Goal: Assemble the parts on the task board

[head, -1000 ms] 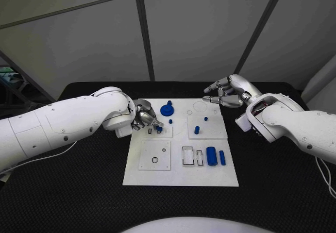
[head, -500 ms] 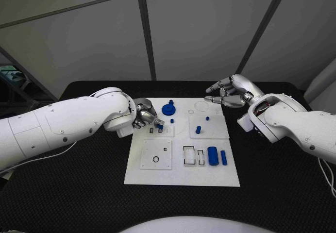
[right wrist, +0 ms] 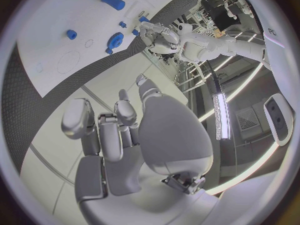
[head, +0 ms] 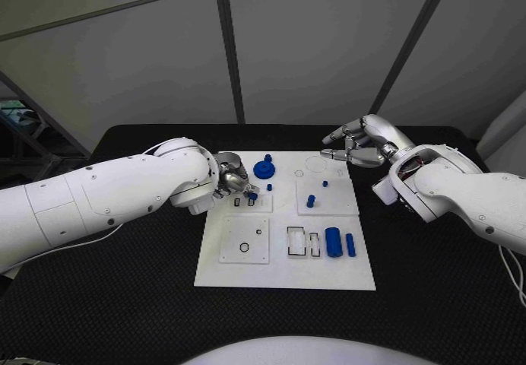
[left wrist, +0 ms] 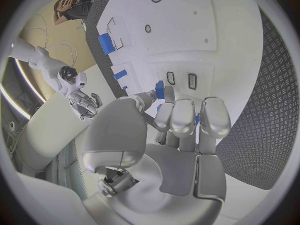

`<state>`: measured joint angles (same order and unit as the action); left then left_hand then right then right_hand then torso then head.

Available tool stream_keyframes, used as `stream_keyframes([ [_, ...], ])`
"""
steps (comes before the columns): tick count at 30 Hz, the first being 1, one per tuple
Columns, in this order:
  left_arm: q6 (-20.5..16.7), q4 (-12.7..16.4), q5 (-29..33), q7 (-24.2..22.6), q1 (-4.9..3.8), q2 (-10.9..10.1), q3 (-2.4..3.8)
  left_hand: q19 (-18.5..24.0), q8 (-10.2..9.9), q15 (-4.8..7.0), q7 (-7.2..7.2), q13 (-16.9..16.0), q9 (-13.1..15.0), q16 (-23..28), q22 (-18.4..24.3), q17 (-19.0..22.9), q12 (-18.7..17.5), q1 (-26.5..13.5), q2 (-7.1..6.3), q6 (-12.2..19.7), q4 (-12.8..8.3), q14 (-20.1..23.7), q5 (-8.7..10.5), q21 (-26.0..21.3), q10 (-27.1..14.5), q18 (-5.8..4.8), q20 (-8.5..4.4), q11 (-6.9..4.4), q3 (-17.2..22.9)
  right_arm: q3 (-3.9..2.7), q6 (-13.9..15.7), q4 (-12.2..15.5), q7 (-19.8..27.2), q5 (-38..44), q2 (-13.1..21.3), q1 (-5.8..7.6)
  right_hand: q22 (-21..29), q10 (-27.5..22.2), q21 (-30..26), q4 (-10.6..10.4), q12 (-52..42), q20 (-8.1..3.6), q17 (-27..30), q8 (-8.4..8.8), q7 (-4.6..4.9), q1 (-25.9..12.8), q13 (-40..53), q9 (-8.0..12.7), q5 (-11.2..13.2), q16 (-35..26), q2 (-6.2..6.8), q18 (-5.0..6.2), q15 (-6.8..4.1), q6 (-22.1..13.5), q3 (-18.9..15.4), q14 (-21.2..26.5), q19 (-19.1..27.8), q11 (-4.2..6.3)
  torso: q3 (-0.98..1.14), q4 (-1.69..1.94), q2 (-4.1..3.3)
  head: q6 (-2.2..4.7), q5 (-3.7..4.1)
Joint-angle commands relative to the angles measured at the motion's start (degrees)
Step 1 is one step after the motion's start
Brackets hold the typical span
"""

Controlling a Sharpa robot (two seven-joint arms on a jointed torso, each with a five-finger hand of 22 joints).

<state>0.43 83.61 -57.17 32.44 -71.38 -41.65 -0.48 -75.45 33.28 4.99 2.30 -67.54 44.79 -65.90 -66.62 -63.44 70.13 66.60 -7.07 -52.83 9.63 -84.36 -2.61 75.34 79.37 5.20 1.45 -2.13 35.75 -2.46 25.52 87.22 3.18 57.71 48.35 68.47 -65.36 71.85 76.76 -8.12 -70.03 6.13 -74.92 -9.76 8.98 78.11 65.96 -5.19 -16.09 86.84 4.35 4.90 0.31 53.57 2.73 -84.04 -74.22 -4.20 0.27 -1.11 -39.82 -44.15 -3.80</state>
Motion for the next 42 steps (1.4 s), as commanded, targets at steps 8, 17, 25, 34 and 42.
stream_keyframes([
  [8, 1.5, 0.2, -3.1, 1.1, 0.10, 0.0, 0.00, -0.4, 0.2, 0.20, -0.36, 0.0, 0.2, 0.2, -0.2, 0.0, 0.1, -0.8, -0.21, 0.1, -8.1, 0.1, -0.16, 0.3, 0.2, -0.01, -0.11, -0.02, 8.6, -0.04, -0.4, 0.0, 0.2, 0.6, -0.1, 0.08, 0.0, 0.0, -0.4, 0.2, 0.4, 0.07, -8.8, -0.24, -0.12, 0.1, -0.1, 0.0, -0.2, -0.3, -0.17, 0.45, -0.44, 0.2, -0.1, -4.4, 0.4, 0.19, -0.03, 0.02, 0.07, -0.15, -0.19],
  [17, 2.2, 0.2, -4.8, 1.6, 0.25, 0.1, 0.00, -0.5, 0.4, 0.22, -0.41, 0.0, 0.4, 0.2, -0.4, -0.1, 0.2, -1.0, -0.41, 0.0, -8.3, 0.1, -0.16, 0.4, 0.3, -0.05, -0.12, -0.06, 8.9, -0.04, -0.6, 0.0, 0.2, 0.6, -0.2, 0.08, 0.0, 0.0, -0.4, 0.2, 0.4, 0.07, -8.8, -0.24, -0.12, 0.1, -0.1, 0.0, -0.2, -0.3, -0.17, 0.45, -0.44, 0.2, -0.1, -4.4, 0.4, 0.19, -0.02, 0.01, 0.03, -0.24, -0.23],
  [25, 2.8, 0.0, -5.5, 1.8, 0.42, 0.3, 0.00, -0.6, 0.6, 0.25, -0.47, -0.1, 0.5, 0.2, -0.6, -0.1, 0.3, -1.3, -0.72, 0.0, -8.7, 0.1, -0.15, 0.5, 0.4, -0.09, -0.14, -0.11, 9.1, -0.04, -0.7, -0.1, 0.2, 0.6, -0.2, 0.08, 0.0, 0.0, -0.4, 0.2, 0.4, 0.07, -8.8, -0.24, -0.12, 0.1, -0.1, 0.0, -0.2, -0.3, -0.17, 0.45, -0.44, 0.2, -0.1, -4.4, 0.4, 0.19, -0.03, -0.03, 0.02, -0.38, -0.20],
  [34, 3.3, -0.1, -5.7, 1.8, 0.59, 0.4, 0.00, -0.6, 0.6, 0.27, -0.50, 0.0, 0.6, 0.3, -0.7, -0.1, 0.3, -1.5, -0.89, 0.0, -8.8, 0.1, -0.15, 0.5, 0.4, -0.10, -0.15, -0.13, 9.2, -0.04, -0.8, -0.2, 0.2, 0.6, -0.3, 0.07, 0.0, 0.0, -0.4, 0.2, 0.4, 0.07, -8.8, -0.24, -0.12, 0.1, -0.1, 0.0, -0.2, -0.3, -0.17, 0.45, -0.44, 0.2, -0.1, -4.4, 0.4, 0.19, -0.03, 0.01, 0.04, -0.48, -0.26],
  [42, 4.3, 0.1, -6.0, 1.8, 0.66, 0.4, 0.00, -0.6, 0.7, 0.27, -0.53, 0.0, 0.7, 0.3, -0.6, -0.1, 0.2, -1.6, -1.00, -0.1, -8.9, 0.1, -0.15, 0.5, 0.4, -0.09, -0.16, -0.14, 9.2, -0.04, -1.0, -0.2, 0.2, 0.7, -0.3, 0.07, 0.0, 0.0, -0.4, 0.2, 0.4, 0.07, -8.8, -0.24, -0.12, 0.1, -0.1, 0.0, -0.2, -0.3, -0.17, 0.45, -0.44, 0.2, -0.1, -4.4, 0.4, 0.19, -0.04, 0.00, 0.06, -0.60, -0.17],
])
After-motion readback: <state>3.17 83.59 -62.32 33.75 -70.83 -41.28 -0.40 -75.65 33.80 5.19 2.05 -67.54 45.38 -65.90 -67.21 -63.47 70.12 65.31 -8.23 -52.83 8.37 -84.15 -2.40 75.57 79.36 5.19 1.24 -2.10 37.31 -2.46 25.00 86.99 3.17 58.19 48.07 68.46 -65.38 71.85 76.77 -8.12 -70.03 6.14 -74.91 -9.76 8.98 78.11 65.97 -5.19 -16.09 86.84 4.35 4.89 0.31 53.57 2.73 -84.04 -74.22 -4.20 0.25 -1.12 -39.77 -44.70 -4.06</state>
